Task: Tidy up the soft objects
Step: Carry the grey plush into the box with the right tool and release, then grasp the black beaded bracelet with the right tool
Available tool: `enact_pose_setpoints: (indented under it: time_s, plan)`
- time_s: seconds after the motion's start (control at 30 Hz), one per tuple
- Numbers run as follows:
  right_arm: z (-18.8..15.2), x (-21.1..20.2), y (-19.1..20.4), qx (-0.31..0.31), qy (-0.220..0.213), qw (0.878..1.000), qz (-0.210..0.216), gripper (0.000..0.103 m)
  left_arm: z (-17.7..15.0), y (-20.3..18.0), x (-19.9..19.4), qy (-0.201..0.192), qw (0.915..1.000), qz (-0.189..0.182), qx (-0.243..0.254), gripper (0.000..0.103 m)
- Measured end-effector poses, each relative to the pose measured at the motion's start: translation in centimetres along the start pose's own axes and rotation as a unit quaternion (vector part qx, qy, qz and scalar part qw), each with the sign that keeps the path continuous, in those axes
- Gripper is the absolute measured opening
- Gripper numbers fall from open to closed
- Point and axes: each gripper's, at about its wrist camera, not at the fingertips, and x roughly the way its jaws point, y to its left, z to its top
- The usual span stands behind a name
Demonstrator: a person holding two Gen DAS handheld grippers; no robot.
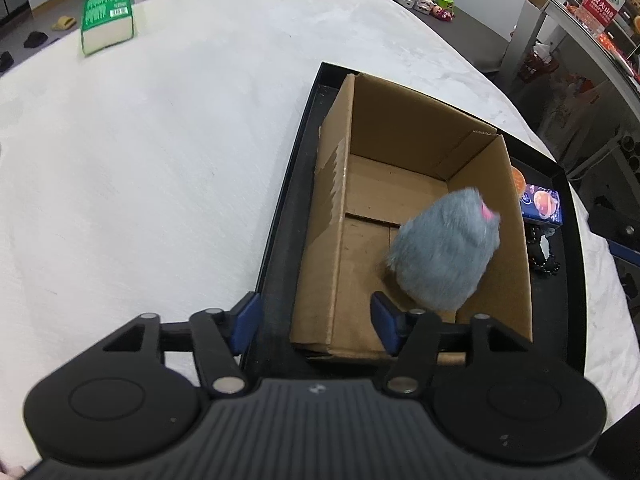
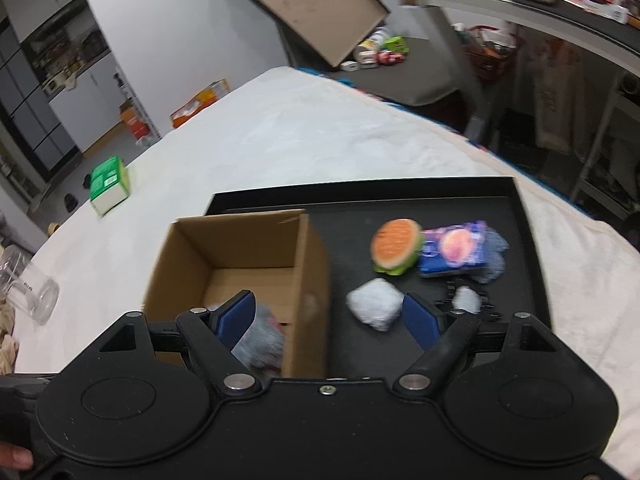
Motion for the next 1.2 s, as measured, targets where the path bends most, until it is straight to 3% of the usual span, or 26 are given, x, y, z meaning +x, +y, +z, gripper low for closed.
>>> enact_pose_setpoints:
  time_s: [0.13, 0.43, 0.7, 1.0, 1.2]
  plan:
    - [0.0, -0.2, -2.7, 0.019, -0.002, 1.0, -0.006, 0.08, -0.2, -0.8, -0.6, -0.009, 0.9998, 0.016, 0.005, 0.069]
    - [-0.3, 0.1, -7.3, 0.046, -0.001, 0.999, -0.013, 0.083, 0.1, -2.5, -0.6, -0.014, 0.9986, 0.047, 0.018, 0.07]
    - [-1.9, 3.4, -10.9, 0.095, 0.023, 0.995, -0.008, 0.081, 0.6, -3.8, -0.1, -0.016, 0.9957, 0.082, 0.04, 0.07]
    - [-2.1, 6.3, -12.1, 0.112, 0.041, 0.993, -0.007, 0.076, 1.6, -4.6, 1.4, -0.015, 0.9921, 0.119, 0.038, 0.07]
    - [-2.1, 8.5, -12.6, 0.095, 0.051, 0.994, -0.03, 0.072, 2.1, -5.3, 2.6, -0.007, 0.9893, 0.139, 0.043, 0.071]
